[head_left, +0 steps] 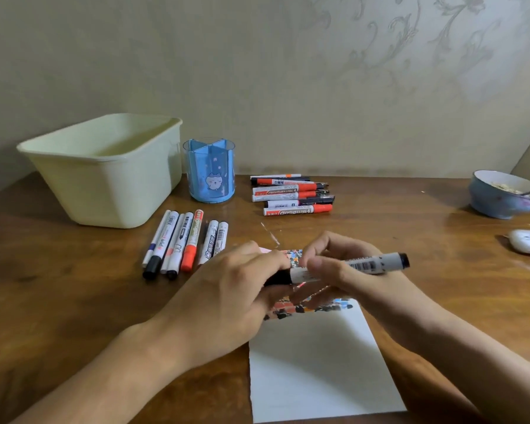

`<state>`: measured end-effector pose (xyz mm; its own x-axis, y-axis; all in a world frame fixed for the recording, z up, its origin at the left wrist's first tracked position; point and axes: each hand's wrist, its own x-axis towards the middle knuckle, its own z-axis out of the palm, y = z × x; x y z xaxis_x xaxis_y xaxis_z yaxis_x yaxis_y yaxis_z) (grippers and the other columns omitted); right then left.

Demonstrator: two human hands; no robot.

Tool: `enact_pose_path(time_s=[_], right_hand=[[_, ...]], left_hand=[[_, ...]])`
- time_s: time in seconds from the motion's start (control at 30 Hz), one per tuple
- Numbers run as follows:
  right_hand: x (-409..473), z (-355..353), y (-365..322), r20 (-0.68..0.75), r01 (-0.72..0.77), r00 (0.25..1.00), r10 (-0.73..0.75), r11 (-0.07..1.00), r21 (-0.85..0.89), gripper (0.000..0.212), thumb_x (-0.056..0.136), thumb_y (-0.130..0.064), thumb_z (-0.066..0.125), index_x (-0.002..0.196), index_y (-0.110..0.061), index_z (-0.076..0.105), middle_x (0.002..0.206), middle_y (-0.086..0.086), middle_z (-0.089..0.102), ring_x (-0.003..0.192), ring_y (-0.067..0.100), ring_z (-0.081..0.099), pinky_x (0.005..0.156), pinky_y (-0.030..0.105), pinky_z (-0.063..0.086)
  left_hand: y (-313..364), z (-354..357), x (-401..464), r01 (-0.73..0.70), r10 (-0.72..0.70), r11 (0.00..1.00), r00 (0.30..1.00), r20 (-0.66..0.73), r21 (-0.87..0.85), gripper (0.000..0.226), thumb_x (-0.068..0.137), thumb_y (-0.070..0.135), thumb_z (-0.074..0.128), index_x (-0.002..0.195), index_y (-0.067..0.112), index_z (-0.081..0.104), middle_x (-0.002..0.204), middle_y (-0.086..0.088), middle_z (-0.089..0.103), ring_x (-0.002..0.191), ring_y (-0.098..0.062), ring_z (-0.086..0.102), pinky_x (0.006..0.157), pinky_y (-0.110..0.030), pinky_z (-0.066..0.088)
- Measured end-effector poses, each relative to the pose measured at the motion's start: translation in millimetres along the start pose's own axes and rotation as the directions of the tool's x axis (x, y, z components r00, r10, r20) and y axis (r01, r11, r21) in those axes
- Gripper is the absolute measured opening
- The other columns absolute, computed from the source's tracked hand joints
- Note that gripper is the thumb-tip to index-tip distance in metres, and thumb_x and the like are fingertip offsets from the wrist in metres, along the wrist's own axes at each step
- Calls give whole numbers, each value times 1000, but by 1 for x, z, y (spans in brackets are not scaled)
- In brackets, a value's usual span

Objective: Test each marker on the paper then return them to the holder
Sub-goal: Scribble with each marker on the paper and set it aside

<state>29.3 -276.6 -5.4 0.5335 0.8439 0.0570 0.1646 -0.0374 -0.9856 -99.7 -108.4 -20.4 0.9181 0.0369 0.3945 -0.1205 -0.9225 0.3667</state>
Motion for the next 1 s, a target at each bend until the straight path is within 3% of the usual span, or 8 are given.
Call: enact_pose_path(time_s=[0.17,0.4,0.53,0.63,0.7,0.77,0.87,1.0], right_hand=[[2,-2,4,12,-13,1000,13,1000,-17,36,84,-32,66,97,1,70,89,14,77,83,27,76,74,31,60],[4,-9,2,120,9,993,-3,999,-54,32,90,-28,61,102,1,69,97,15,77,91,31,76,84,40,61],[8,-9,7,160,52,986,-37,994,-93,35,91,-36,65,99,-2,69,97,13,77,91,33,76,84,48,61],[8,-17,4,207,70,977,-58,996,-54,24,91,-27,61,93,-4,69,96,17,77,89,35,75,79,43,62],[6,-32,-4,133,85,987,-88,996,33,20,90,-15,53,86,-8,72,94,24,75,86,41,74,75,39,61],[6,-47,-10,9,115,993,-116,991,68,25,88,-16,49,85,-5,72,90,28,74,83,42,74,70,35,61],[9,-50,-5,-24,78,997,-78,997,13,34,92,-26,51,91,4,68,90,26,74,83,40,74,69,32,60],[8,-38,5,11,6,1000,-5,998,-67,40,93,-32,58,99,6,67,90,21,76,85,38,75,76,37,63]], left_hand=[[-3,0,1,-3,3,1000,1000,28,-8,36,89,65,36,99,36,55,80,20,44,83,-2,47,64,-16,37],[-11,-5,3,0,5,999,995,101,-52,36,91,63,34,100,36,57,81,18,49,87,-4,48,66,-18,39],[-12,-6,5,15,5,992,986,169,-122,39,91,62,33,99,36,60,82,14,54,86,-6,51,66,-19,39],[-17,-11,6,30,1,990,977,211,-141,37,95,58,37,91,31,63,76,13,55,81,-7,52,64,-16,35],[-29,-23,7,87,-54,980,982,182,-180,44,94,62,37,84,29,63,68,13,56,69,-6,54,61,-20,35],[-40,-35,8,113,-99,963,993,70,-245,44,95,65,37,80,31,61,59,12,56,60,-9,55,60,-30,41],[-34,-37,9,104,-105,973,994,5,-204,32,99,55,37,91,36,61,68,11,64,70,-16,62,67,-36,49],[-26,-25,7,146,-141,987,987,74,-74,14,99,39,43,101,38,56,89,20,63,94,2,57,72,-13,42]])
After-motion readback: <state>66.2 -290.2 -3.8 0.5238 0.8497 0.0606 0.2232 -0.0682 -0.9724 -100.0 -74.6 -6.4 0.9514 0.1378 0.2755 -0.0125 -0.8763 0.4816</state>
